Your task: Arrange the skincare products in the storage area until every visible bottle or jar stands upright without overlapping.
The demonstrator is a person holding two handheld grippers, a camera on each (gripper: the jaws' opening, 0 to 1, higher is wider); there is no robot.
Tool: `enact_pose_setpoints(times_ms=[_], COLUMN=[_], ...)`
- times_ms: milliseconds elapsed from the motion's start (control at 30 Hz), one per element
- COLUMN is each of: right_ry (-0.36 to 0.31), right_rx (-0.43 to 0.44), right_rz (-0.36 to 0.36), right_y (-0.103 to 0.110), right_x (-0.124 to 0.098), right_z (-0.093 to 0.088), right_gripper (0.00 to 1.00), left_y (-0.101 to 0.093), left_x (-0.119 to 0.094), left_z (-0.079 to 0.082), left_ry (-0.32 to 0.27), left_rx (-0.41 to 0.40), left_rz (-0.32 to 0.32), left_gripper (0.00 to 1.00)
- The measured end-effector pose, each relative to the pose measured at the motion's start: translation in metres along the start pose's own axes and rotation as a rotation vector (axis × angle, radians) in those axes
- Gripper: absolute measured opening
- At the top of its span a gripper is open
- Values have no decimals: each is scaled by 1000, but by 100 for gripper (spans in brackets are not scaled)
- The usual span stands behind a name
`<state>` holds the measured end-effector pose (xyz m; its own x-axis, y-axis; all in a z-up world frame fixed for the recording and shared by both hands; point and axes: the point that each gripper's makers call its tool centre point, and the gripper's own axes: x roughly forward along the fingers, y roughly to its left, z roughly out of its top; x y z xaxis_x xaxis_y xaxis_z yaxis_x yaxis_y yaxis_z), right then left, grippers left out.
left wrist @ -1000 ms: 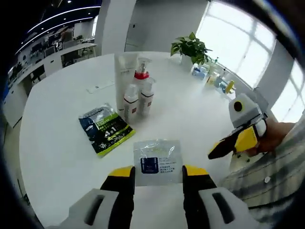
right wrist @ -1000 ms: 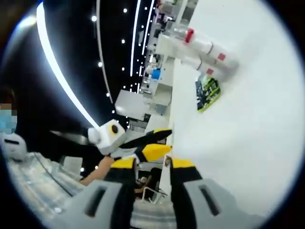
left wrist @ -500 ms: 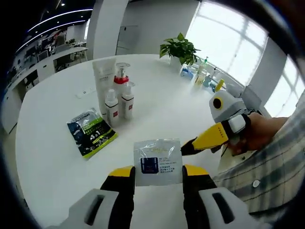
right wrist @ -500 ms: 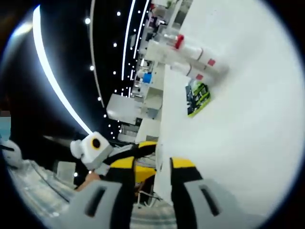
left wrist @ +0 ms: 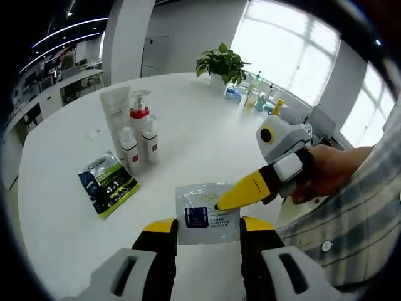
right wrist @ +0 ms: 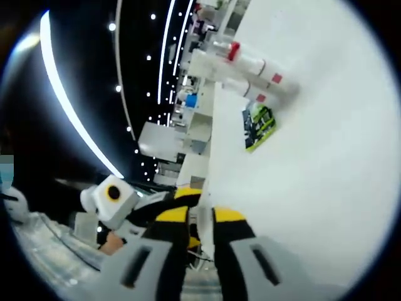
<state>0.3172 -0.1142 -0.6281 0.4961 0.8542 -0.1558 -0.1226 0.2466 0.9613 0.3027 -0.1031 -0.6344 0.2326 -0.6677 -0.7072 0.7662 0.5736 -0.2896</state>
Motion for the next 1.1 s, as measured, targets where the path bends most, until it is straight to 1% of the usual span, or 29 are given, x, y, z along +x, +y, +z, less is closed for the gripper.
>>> enact_pose_setpoints(times_ms=[67, 200, 367, 400, 500, 567, 600, 633, 700, 733, 767, 867, 900, 967, 1000, 1033, 1067, 1100], right_ry=[5, 3, 7, 9, 17, 26, 38, 49, 59, 60, 60, 60, 66, 82, 96, 104, 110, 113], right_rx=[-2, -4, -12, -10, -21, -25, -26, -31, -51, -50, -42, -44, -49, -60, -64, -71, -88, -97], right_rz=[-6, -13, -19, -15, -10, 0, 8, 9, -1, 3, 26, 43, 50, 81, 108, 120, 136, 152], right_y=[-1, -1, -1, 0, 4, 5, 7, 8, 7, 7, 11, 15, 16, 21, 26, 28, 32, 36], right_x=[0, -2, -6, -7, -7, -8, -10, -11, -15, -17, -19, -23, -24, -25, -26, -27, -27, -28], right_z=[-2, -2, -3, -4, -6, -7, -7, -8, -7, -5, -3, 1, 2, 3, 3, 3, 4, 5], right_gripper=[8, 5, 2, 2, 1, 1, 1, 1, 1, 0, 0, 0, 0, 0, 0, 0, 0, 0], left_y=[-4, -12, -16, -17, -18, -20, -21, -23, -24, -25, -25, -23, -23, -24, -25, -26, -27, -30], left_x=[1, 3, 1, 1, -1, -3, -4, -4, -6, -7, -8, -11, -12, -13, -14, -14, -14, -16], left_z=[0, -1, 0, -1, -2, -1, -1, -1, 1, 3, 4, 12, 14, 17, 16, 13, 13, 18], left_ry=[-2, 3, 0, 1, 2, -1, -2, 3, -3, -11, -16, -57, -66, -84, -78, -51, -49, -69], left_rx=[-7, 33, 51, 66, 72, 80, 77, 65, 53, 36, 25, -55, -102, -164, -198, -224, -228, -248], left_rz=[-7, -4, 0, 1, 3, -3, -19, -41, -63, -86, -92, -130, -156, -209, -225, -251, -258, -296], left_gripper=[40, 40, 40, 40, 40, 40, 41, 41, 41, 41, 41, 42, 42, 42, 41, 41, 41, 40])
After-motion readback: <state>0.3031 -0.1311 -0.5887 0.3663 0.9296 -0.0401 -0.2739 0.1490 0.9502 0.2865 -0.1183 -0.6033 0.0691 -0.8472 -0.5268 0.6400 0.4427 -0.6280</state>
